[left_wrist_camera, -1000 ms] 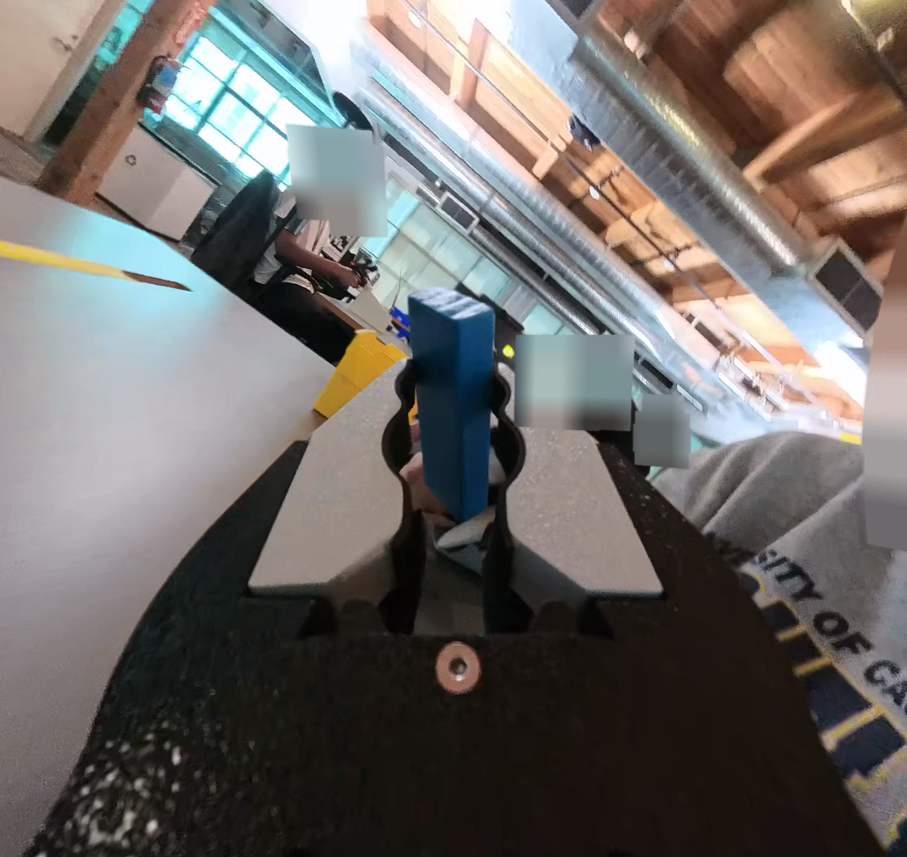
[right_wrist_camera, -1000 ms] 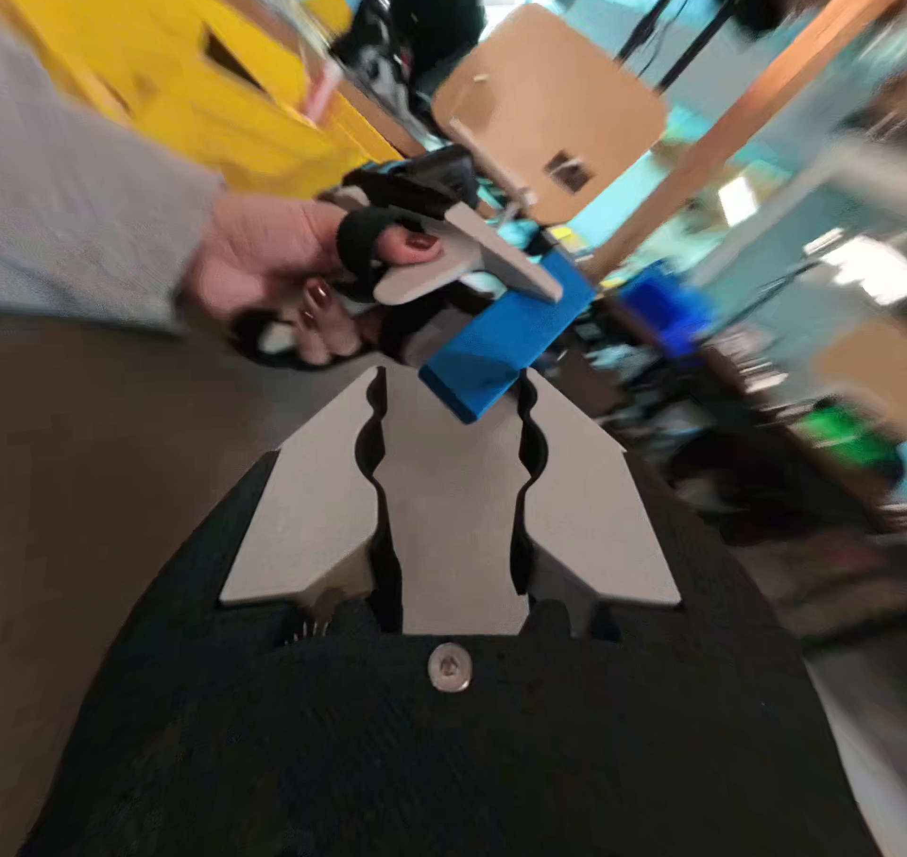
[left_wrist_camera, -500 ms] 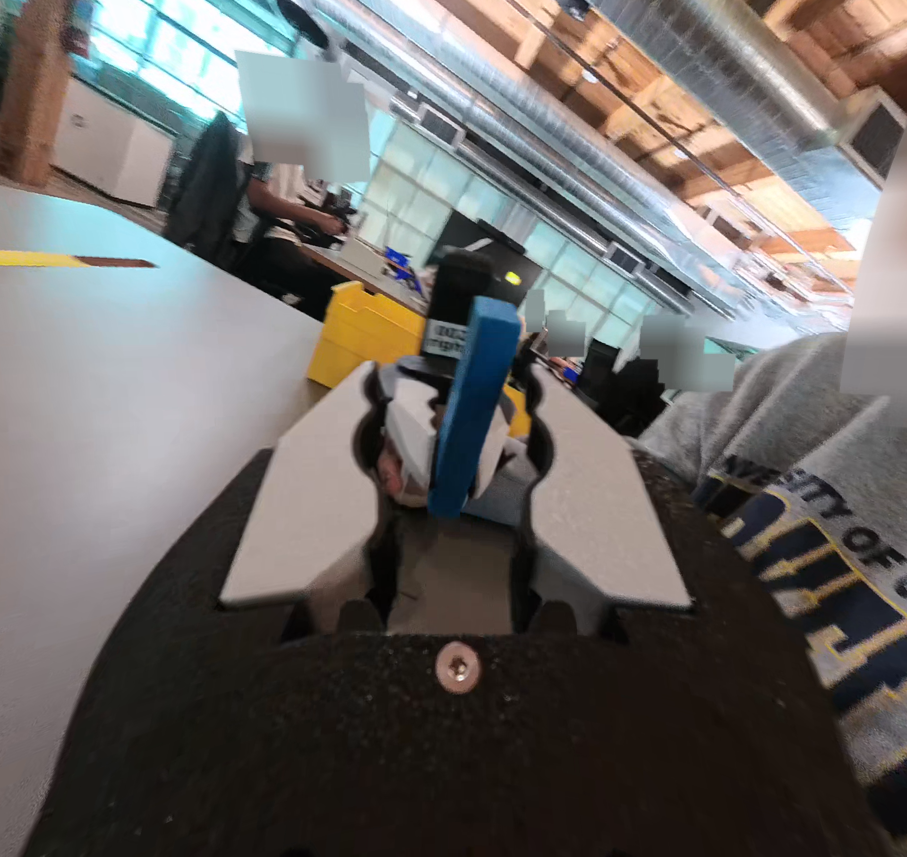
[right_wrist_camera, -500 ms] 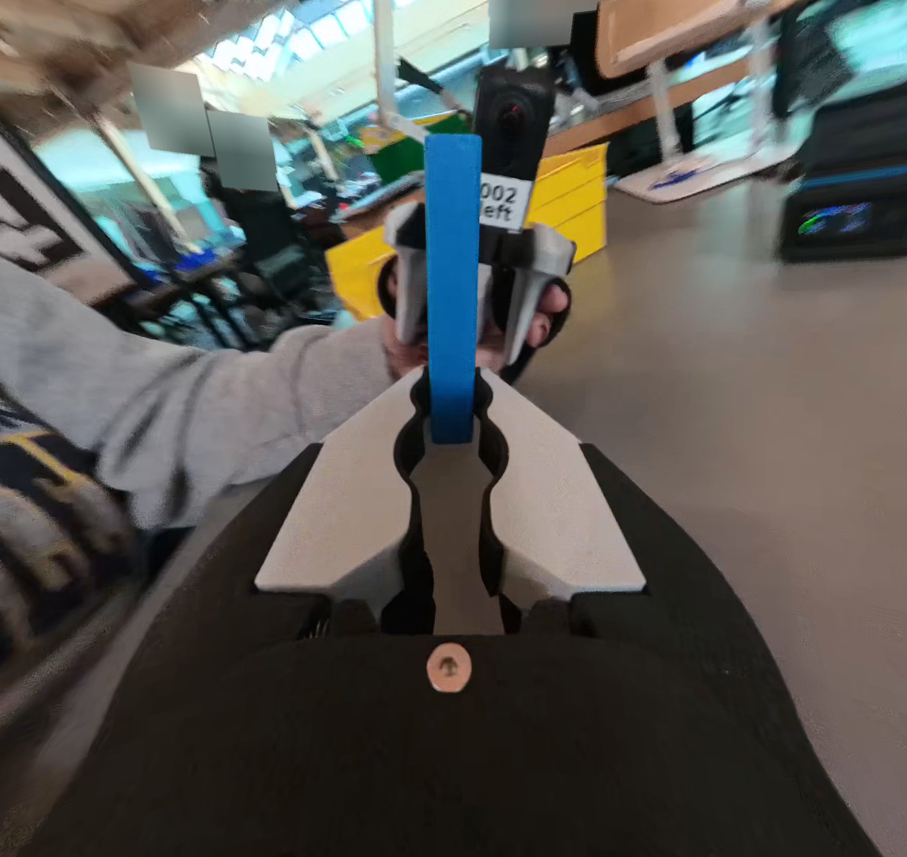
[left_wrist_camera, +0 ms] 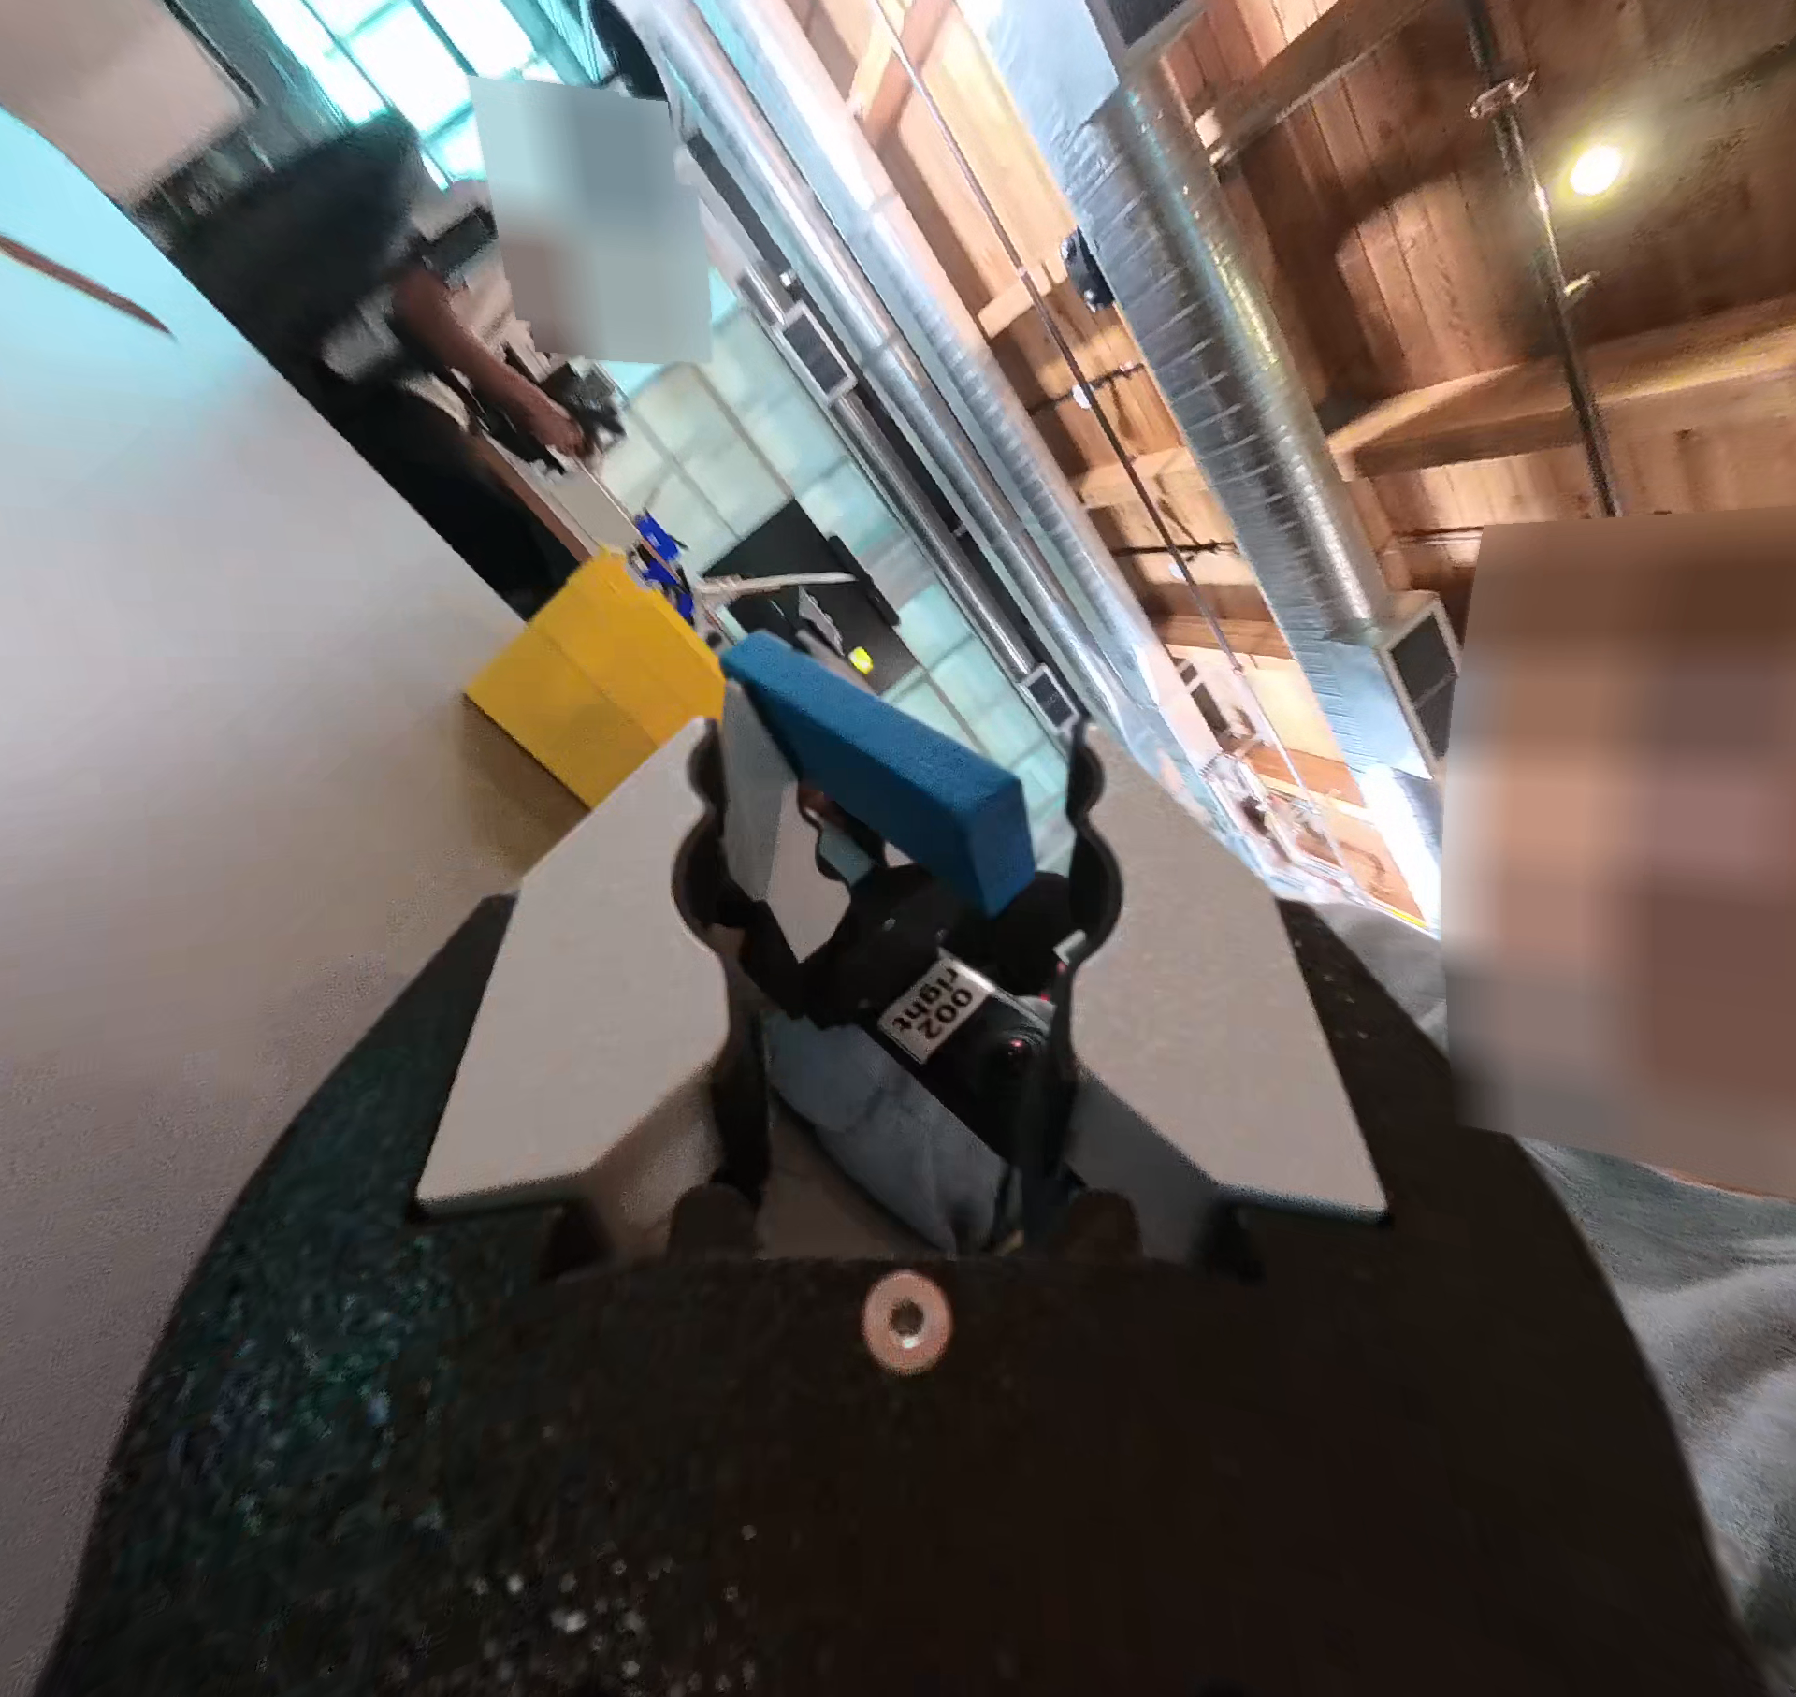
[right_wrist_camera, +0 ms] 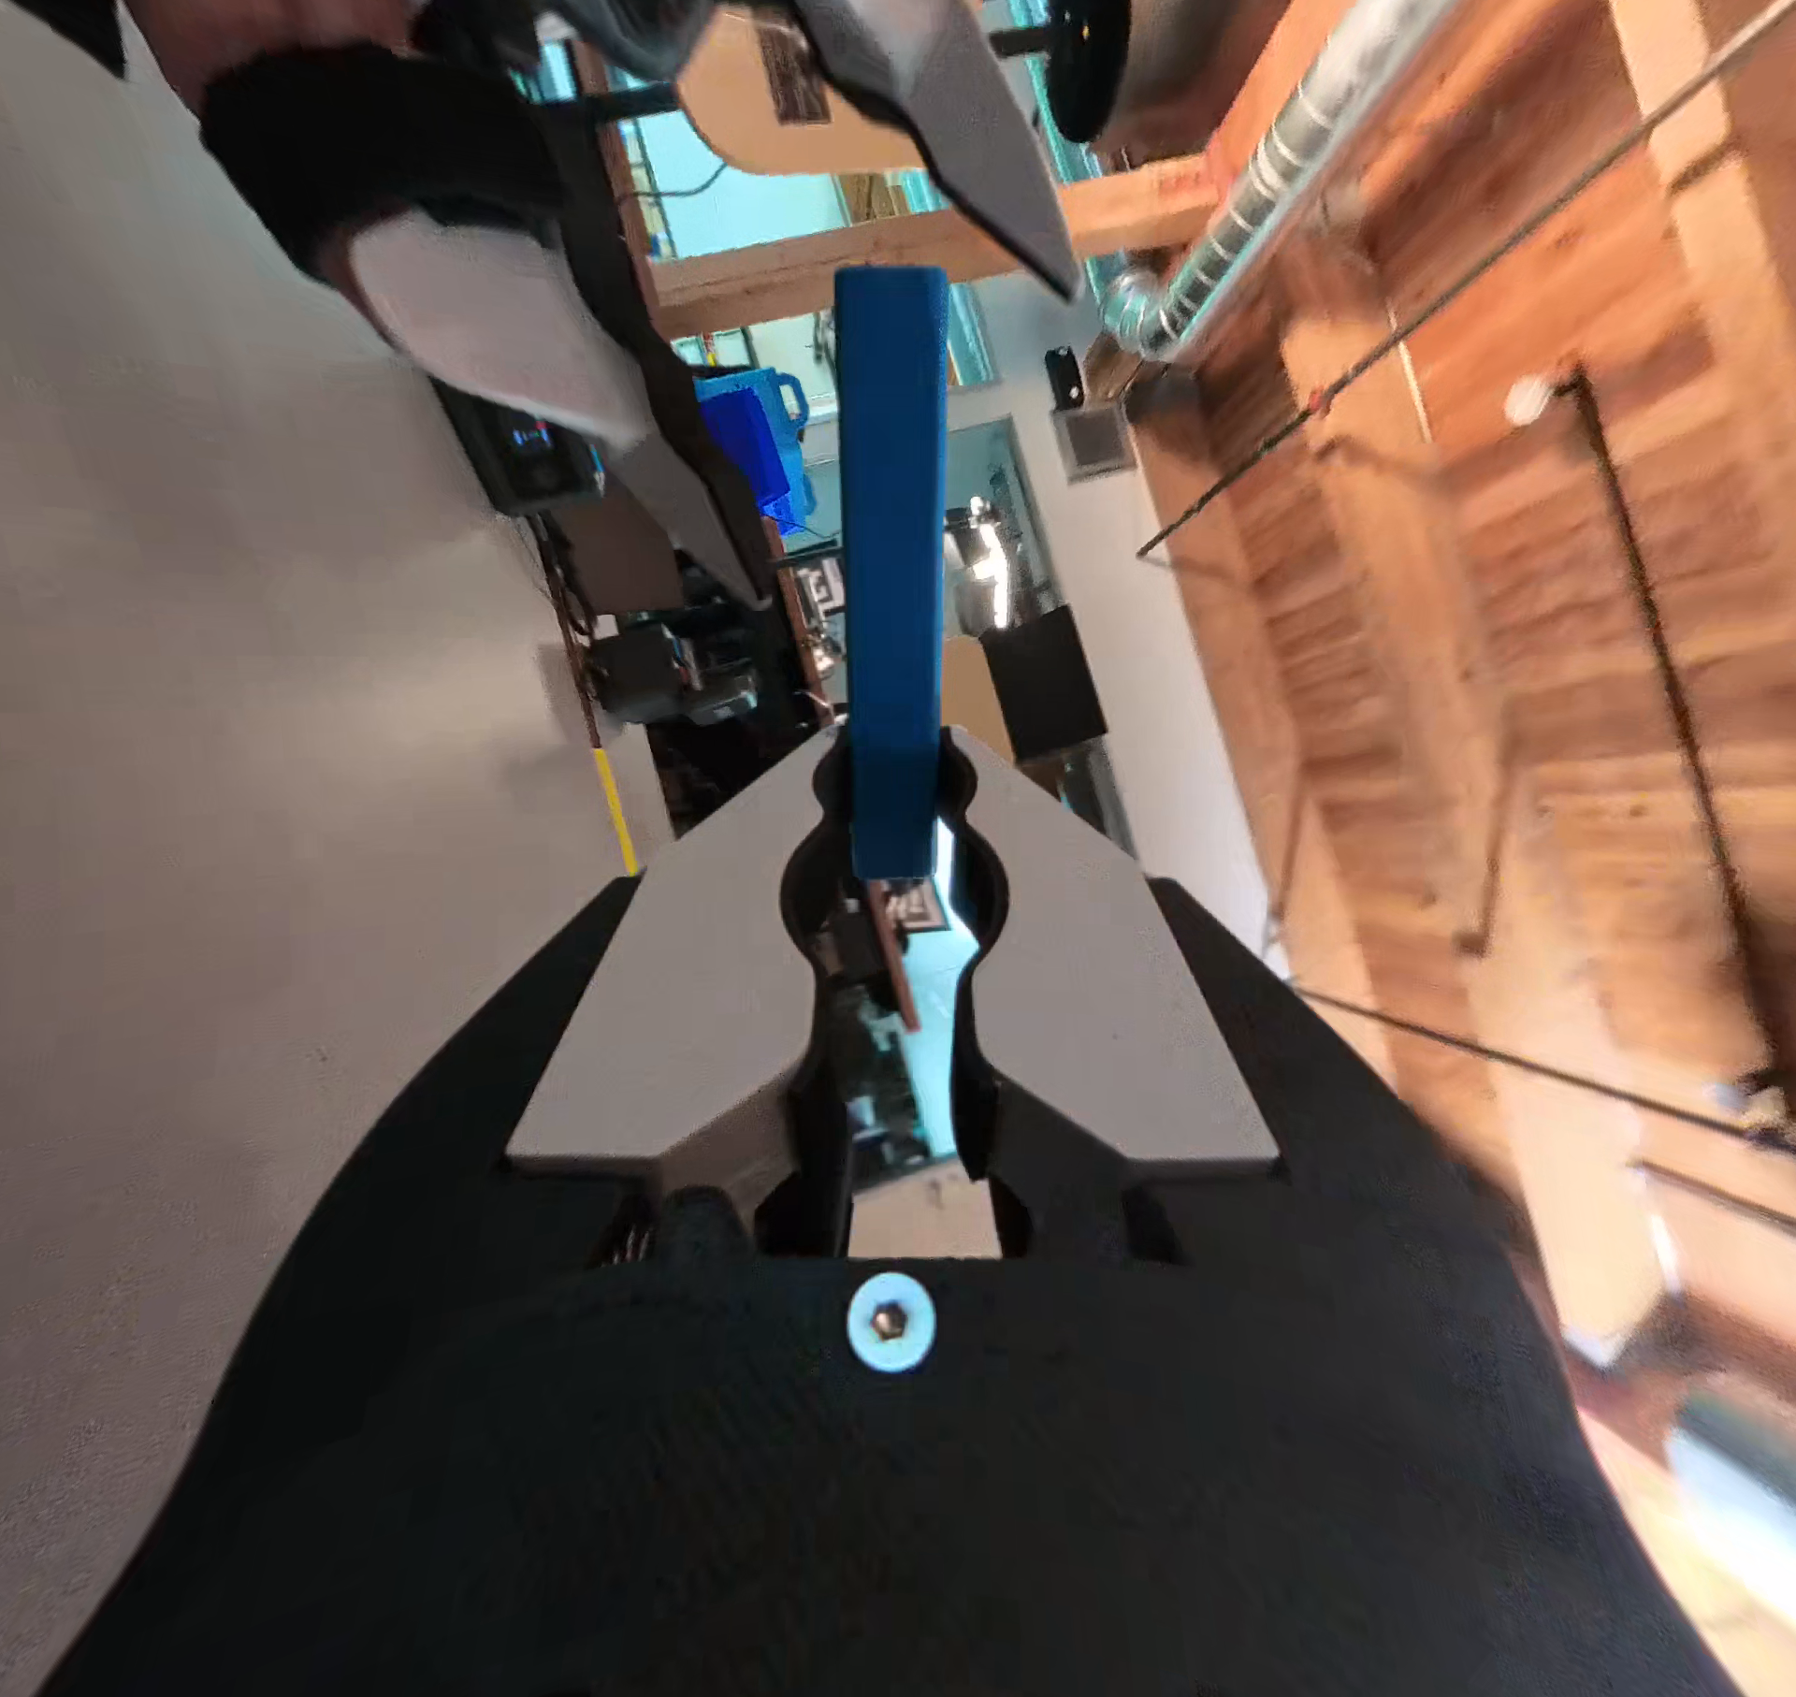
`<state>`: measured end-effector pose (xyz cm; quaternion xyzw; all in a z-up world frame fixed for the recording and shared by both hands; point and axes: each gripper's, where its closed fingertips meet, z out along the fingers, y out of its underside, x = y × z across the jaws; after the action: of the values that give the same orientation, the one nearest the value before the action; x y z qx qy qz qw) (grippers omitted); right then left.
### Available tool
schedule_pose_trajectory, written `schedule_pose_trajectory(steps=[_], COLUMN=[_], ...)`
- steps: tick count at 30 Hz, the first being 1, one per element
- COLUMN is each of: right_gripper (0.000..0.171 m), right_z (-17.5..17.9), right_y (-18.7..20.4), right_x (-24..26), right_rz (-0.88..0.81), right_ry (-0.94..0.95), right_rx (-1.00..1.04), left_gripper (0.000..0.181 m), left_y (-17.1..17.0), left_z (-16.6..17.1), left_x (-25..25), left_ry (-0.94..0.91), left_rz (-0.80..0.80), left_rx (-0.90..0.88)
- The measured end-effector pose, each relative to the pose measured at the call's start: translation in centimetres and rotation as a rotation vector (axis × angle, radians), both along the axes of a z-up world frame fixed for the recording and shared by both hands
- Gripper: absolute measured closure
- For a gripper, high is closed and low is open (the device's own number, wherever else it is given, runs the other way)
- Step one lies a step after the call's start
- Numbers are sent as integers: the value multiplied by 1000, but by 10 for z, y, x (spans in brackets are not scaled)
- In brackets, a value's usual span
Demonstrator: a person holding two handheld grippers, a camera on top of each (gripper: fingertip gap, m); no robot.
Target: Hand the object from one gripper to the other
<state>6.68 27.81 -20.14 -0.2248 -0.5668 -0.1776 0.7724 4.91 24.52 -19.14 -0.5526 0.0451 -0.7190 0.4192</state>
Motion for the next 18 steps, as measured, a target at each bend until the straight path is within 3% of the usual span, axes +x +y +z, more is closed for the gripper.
schedule_pose_trajectory(steps=[3, 7, 15, 18], right_gripper=[157, 157, 145, 131], right_z=[-1, -2, -5, -13], right_y=[1, 4, 11, 12], right_x=[0, 2, 4, 1], right_rz=[-24, -47, -66, 7], right_ry=[-27, -47, -45, -10], right_rx=[45, 69, 29, -145], left_gripper=[140, 147, 164, 167], left_y=[-9, -12, -1, 9], left_z=[-2, -7, -31, -36], left_x=[10, 14, 12, 4], left_ry=[-3, 57, 343, 517], left_rz=[-89, -94, 48, 196], left_rx=[6, 33, 89, 164])
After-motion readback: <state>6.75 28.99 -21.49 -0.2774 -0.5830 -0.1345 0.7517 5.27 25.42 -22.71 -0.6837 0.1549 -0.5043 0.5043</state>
